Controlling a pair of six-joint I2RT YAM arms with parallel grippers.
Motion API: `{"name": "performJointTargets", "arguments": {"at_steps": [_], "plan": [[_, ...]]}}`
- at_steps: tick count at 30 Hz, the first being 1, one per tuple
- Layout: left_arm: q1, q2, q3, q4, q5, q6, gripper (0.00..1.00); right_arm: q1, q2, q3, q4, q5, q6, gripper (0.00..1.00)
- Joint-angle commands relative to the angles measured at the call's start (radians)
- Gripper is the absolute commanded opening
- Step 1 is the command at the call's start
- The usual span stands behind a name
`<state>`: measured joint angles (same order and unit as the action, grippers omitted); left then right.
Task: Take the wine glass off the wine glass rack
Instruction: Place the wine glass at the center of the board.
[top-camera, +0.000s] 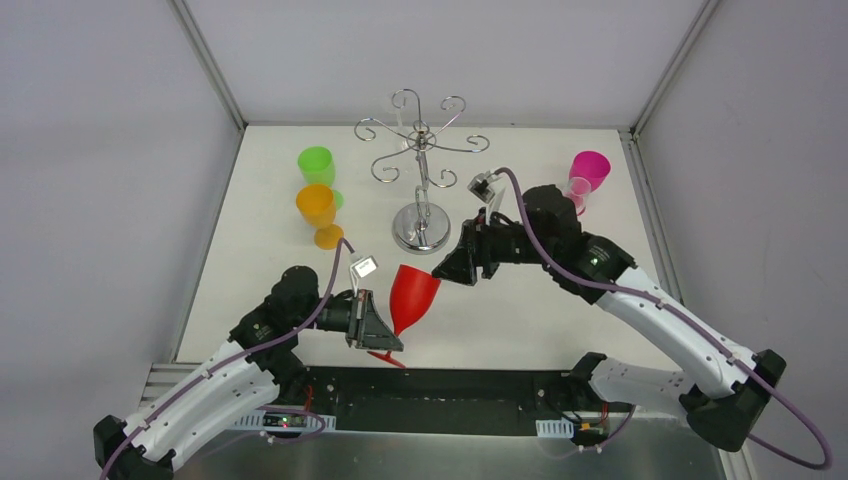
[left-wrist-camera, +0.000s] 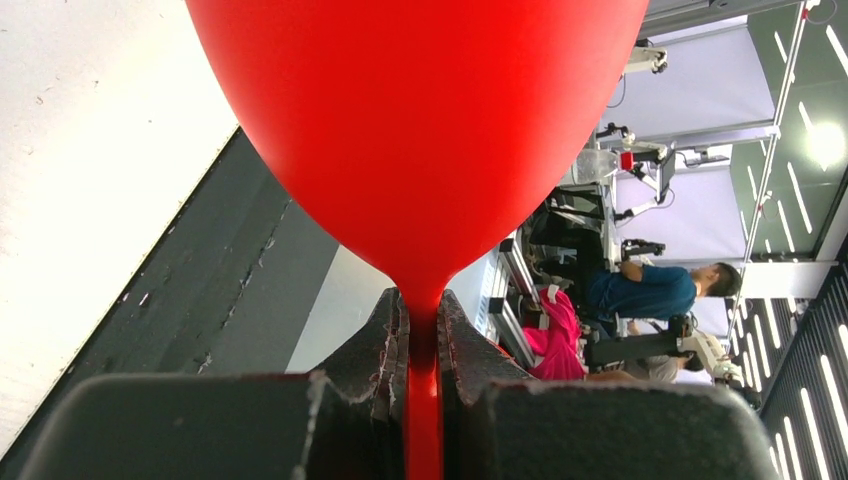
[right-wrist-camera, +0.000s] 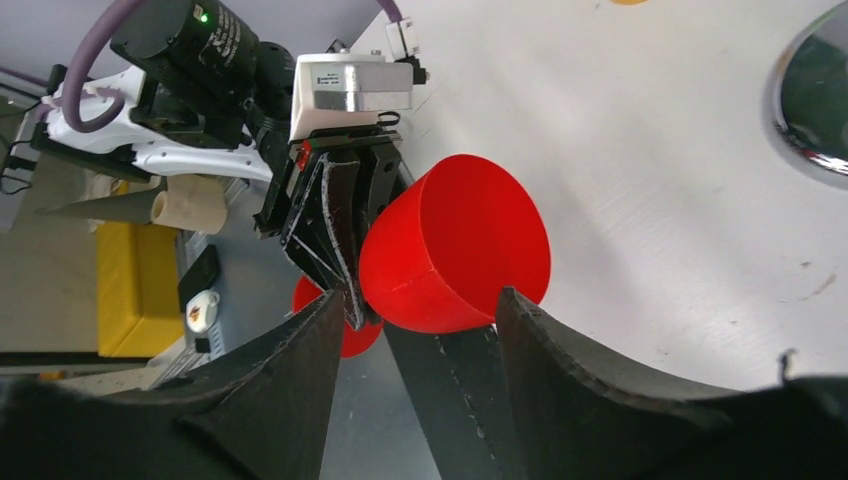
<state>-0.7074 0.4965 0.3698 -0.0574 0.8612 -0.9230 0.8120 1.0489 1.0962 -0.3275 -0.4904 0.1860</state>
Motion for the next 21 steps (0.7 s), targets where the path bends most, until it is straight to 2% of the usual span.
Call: {"name": "performJointTargets", "arguments": {"at_steps": [1,21], "plan": [[-0.006,-0.016,0.043,0.035,0.036,0.030,0.00,-0.006,0.026,0.034,0.074,-0.156,0.048,0.61],[-0.006,-0.037,0.035,0.100,0.092,0.044,0.00,0.031,0.139,0.059,0.128,-0.328,0.051,0.61]]}}
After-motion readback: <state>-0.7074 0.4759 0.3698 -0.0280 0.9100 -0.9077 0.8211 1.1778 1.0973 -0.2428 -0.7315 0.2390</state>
